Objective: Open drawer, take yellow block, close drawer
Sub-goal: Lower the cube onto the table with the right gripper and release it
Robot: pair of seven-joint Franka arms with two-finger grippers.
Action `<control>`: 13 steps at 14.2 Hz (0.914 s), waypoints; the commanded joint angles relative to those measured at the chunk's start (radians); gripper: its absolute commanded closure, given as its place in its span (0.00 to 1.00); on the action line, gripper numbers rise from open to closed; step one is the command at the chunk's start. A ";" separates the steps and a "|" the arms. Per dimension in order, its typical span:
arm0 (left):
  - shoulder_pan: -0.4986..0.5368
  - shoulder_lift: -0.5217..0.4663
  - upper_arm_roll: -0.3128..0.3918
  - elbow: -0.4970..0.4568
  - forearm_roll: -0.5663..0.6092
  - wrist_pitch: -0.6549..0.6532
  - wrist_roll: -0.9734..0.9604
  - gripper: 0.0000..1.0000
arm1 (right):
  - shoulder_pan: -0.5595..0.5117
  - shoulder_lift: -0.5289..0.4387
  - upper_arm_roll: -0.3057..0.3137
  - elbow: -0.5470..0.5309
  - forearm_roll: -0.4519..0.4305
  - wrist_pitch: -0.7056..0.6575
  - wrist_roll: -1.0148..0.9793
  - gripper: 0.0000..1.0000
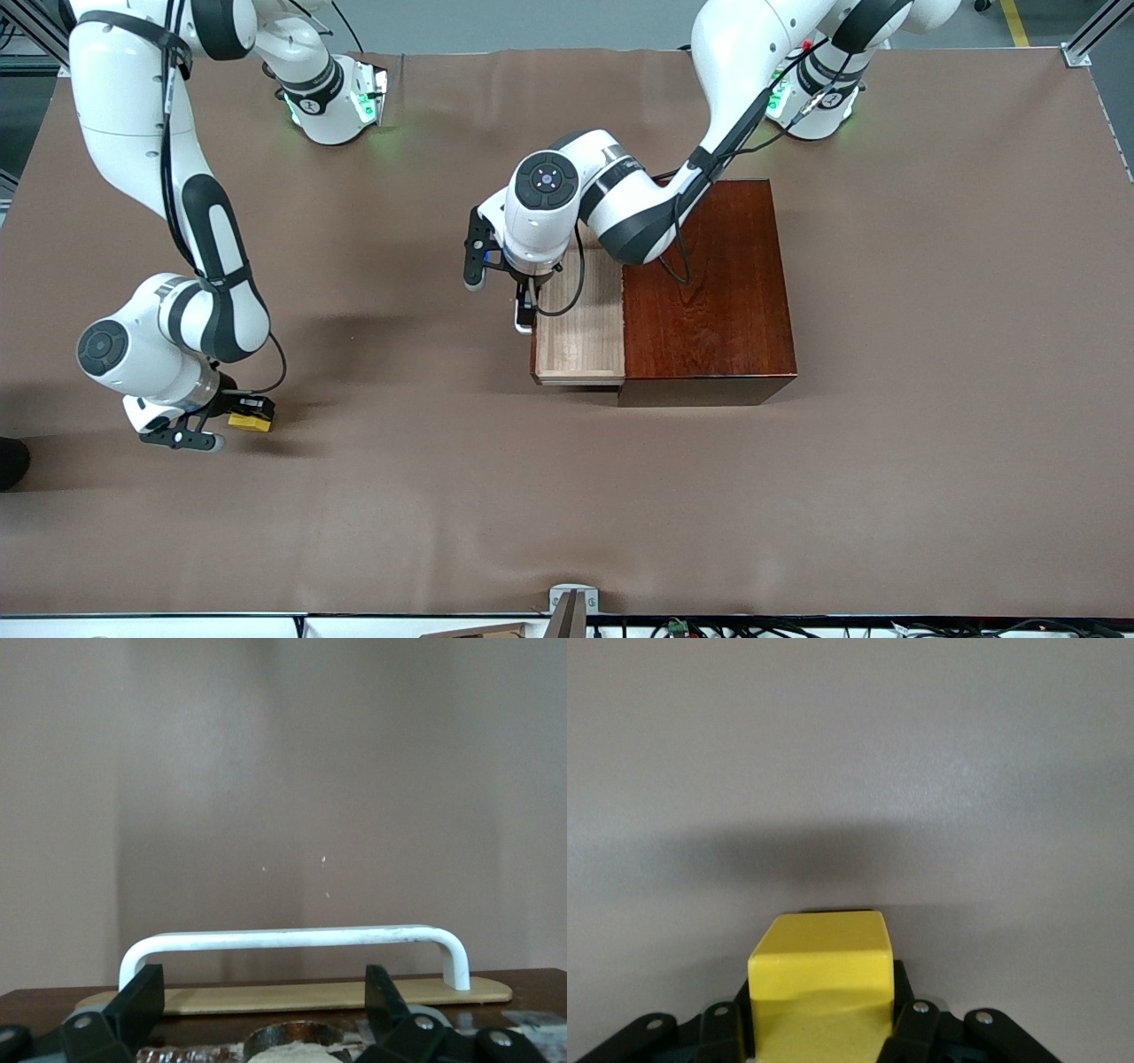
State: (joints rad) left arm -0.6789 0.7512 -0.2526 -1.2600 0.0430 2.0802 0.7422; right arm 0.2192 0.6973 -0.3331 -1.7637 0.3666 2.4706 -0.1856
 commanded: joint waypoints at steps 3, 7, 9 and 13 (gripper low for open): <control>0.007 -0.069 0.024 -0.012 0.095 -0.132 0.008 0.00 | -0.021 0.034 0.011 0.052 0.022 -0.001 -0.009 0.98; 0.012 -0.067 0.033 -0.012 0.117 -0.170 0.006 0.00 | -0.020 0.042 0.011 0.050 0.066 -0.001 -0.009 0.22; 0.007 -0.064 0.044 -0.012 0.117 -0.170 0.006 0.00 | -0.020 0.034 0.009 0.050 0.064 -0.005 -0.017 0.00; 0.007 -0.061 0.044 -0.007 0.104 -0.158 -0.030 0.00 | -0.015 0.013 0.003 0.050 0.057 -0.018 -0.018 0.00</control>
State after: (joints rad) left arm -0.6738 0.7049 -0.2306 -1.2564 0.1335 1.9541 0.7400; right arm 0.2161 0.7222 -0.3351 -1.7281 0.4081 2.4704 -0.1861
